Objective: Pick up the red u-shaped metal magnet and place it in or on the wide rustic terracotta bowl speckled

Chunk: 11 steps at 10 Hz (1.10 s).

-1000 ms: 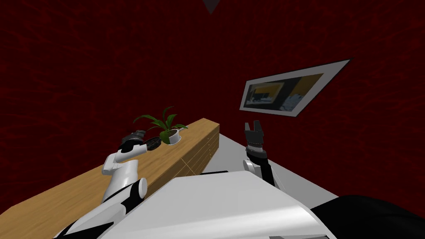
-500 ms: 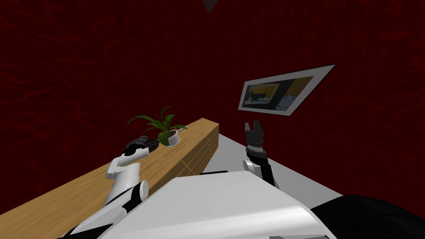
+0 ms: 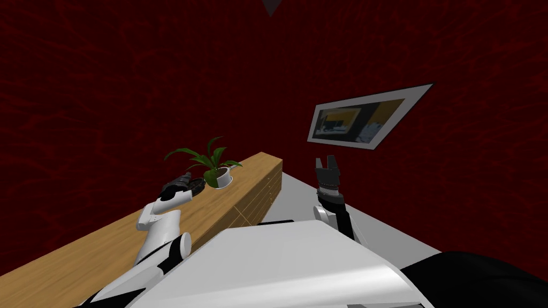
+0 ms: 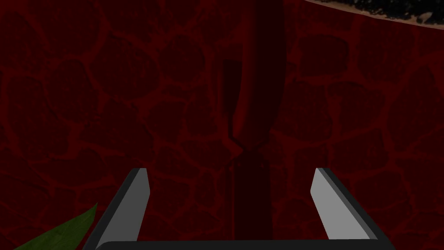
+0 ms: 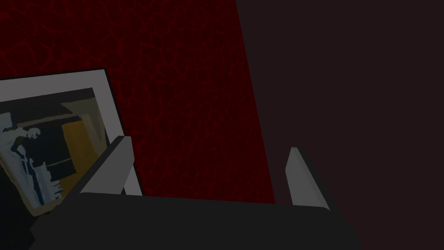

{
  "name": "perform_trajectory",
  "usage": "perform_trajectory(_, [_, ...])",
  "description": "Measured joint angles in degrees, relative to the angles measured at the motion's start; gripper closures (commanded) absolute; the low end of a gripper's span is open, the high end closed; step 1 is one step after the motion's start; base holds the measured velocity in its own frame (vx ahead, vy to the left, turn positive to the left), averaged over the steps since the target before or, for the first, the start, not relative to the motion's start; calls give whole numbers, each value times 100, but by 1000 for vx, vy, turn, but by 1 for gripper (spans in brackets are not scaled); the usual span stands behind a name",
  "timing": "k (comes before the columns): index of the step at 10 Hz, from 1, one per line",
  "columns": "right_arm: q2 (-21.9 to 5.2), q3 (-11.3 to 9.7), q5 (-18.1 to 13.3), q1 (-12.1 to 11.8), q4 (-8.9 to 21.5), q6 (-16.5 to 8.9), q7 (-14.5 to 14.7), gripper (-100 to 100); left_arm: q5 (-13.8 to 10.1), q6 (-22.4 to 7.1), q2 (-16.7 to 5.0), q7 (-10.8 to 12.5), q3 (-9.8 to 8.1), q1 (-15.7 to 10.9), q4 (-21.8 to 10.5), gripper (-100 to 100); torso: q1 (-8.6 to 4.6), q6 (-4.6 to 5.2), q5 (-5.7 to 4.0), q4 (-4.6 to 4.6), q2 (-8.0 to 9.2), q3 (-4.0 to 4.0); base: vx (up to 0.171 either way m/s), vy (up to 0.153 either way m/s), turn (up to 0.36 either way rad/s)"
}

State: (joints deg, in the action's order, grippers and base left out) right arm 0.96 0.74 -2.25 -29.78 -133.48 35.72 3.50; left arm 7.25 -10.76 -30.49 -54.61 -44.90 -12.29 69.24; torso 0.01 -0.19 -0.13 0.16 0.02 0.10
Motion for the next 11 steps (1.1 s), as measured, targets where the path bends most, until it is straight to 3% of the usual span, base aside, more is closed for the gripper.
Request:
perform_trajectory(1, [0, 0, 0, 0, 0, 0, 0, 0, 0, 0, 0, 0, 0, 0, 0, -100, 0, 0, 0, 0, 0, 0, -23, -1, -51])
perform_trajectory(5, [0, 0, 0, 1, 0, 0, 0, 0, -94, -442, -186, -83, -14, -114, 219, -100, -3, 1, -1, 4, 15, 9, -43, -1, -55])
perform_trajectory(7, [0, 0, 0, 1, 0, 0, 0, 0, -145, -760, -391, -162, -23, -303, 231, -100, -2, 1, -2, 5, 22, 13, -45, 0, -52])
perform_trajectory(8, [0, 0, 0, 0, 0, 0, 0, 0, -150, -791, -406, -171, -22, -315, 225, 0, 0, -2, 1, 3, 14, 9, 0, 0, 0])
perform_trajectory(11, [0, 0, 0, 0, 0, 0, 0, 0, -149, -788, -404, -170, -23, -313, 226, 0, 0, -1, 1, 0, 1, 1, 0, 0, 0])
